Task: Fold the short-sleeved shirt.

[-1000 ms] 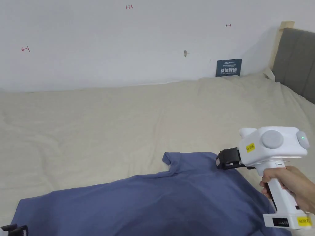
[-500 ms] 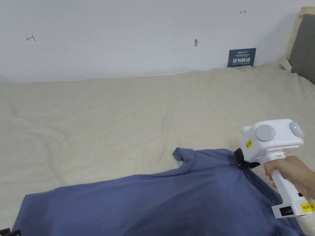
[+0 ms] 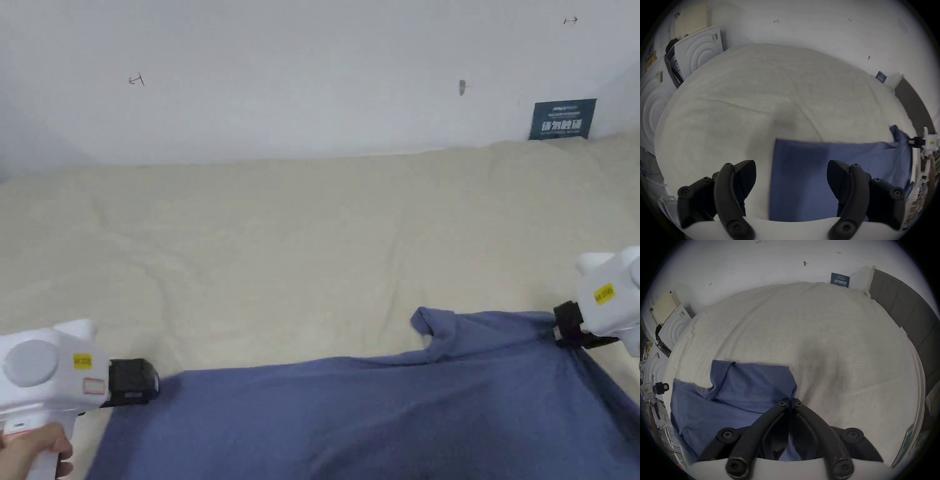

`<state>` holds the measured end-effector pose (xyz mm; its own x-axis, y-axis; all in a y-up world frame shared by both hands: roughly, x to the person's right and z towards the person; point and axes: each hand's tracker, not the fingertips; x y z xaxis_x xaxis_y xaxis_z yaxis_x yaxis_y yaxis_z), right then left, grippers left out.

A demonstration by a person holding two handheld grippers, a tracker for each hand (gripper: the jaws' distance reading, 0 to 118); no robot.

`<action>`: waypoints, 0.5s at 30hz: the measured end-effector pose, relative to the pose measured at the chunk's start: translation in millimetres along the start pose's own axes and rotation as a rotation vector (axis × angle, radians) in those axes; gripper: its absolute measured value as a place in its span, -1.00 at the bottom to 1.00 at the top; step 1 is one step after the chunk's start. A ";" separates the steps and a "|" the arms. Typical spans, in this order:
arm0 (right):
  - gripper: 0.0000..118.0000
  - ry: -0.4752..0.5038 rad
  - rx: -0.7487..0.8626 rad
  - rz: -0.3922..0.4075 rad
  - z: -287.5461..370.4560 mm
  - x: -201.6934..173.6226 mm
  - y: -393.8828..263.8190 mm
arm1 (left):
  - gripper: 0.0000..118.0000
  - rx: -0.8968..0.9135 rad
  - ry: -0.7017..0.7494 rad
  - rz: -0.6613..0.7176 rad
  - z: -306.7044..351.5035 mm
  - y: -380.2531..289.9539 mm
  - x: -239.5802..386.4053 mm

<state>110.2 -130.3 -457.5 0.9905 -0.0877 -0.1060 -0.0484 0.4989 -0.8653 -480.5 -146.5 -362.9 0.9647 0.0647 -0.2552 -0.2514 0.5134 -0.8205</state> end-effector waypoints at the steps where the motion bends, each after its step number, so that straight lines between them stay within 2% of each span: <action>1: -0.99 -0.001 0.001 0.001 -0.5 -0.8 -1.3 | 0.57 -0.004 0.028 -0.033 -7.8 5.2 3.1; 4: -0.99 -0.004 -0.007 -0.005 0.6 0.4 -0.3 | 0.57 -0.027 0.004 -0.039 -23.1 15.6 3.2; 7: -0.99 -0.004 -0.001 0.022 2.1 -1.5 1.3 | 0.54 -0.042 -0.078 0.027 -31.3 16.1 3.7; 9: -0.99 -0.010 -0.006 0.023 0.5 -1.2 1.7 | 0.25 -0.113 -0.072 0.026 -41.2 14.4 8.7; 10: -0.99 -0.008 -0.008 0.017 0.1 -0.8 1.6 | 0.14 -0.089 0.013 -0.019 -40.5 12.7 13.5; 12: -0.99 0.000 -0.005 0.003 -2.7 3.5 2.4 | -0.03 -0.062 0.033 -0.093 -31.8 9.8 25.4; 14: -0.99 0.005 -0.006 0.000 -4.2 4.3 3.3 | -0.86 -0.065 0.028 -0.142 -28.6 9.5 31.8; 15: -0.99 0.006 -0.009 -0.004 -3.1 3.9 3.4 | -0.96 -0.072 -0.015 -0.091 -29.3 13.2 30.5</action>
<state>113.5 -131.7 -462.4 0.9899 -0.0950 -0.1054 -0.0455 0.4907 -0.8701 -456.6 -162.8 -396.5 0.9848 0.0337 -0.1701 -0.1667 0.4549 -0.8748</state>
